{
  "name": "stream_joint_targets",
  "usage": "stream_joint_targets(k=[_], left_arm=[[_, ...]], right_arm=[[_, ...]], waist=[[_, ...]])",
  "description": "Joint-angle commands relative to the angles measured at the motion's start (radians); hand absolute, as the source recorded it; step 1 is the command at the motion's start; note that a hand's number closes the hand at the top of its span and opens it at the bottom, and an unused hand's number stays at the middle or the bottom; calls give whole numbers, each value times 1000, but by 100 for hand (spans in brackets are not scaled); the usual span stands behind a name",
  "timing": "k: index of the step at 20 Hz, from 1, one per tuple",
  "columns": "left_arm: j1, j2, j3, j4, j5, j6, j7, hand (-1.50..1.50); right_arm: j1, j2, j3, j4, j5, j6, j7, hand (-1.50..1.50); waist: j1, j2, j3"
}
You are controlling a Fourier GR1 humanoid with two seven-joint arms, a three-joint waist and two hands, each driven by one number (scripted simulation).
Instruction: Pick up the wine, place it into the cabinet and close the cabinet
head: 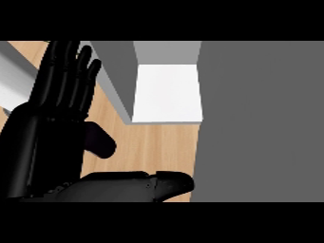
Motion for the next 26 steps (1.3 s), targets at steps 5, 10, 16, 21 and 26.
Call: stream_joint_targets(k=[5, 10, 16, 21, 26], left_arm=[[85, 95, 146, -47, 100, -79, -38, -150], [99, 116, 155, -94, 71, -100, 34, -150], [272, 177, 262, -141, 217, -164, -84, -150], [275, 180, 340, -61, 297, -191, -145, -150], [372, 141, 333, 33, 319, -207, -293, -150]], right_arm=[[-19, -26, -4, -228, -36, -30, 149, -150], [48, -46, -40, -222, -91, 7, 73, -150], [-36, -8, 61, -213, 31, -60, 147, -150], [89, -42, 60, -250, -8, -24, 71, -150], [60, -39, 89, -288, 34, -62, 124, -150]], waist=[[-3, 4, -1], [-5, 1, 1], [3, 2, -2], [-13, 1, 0], [-21, -1, -1]])
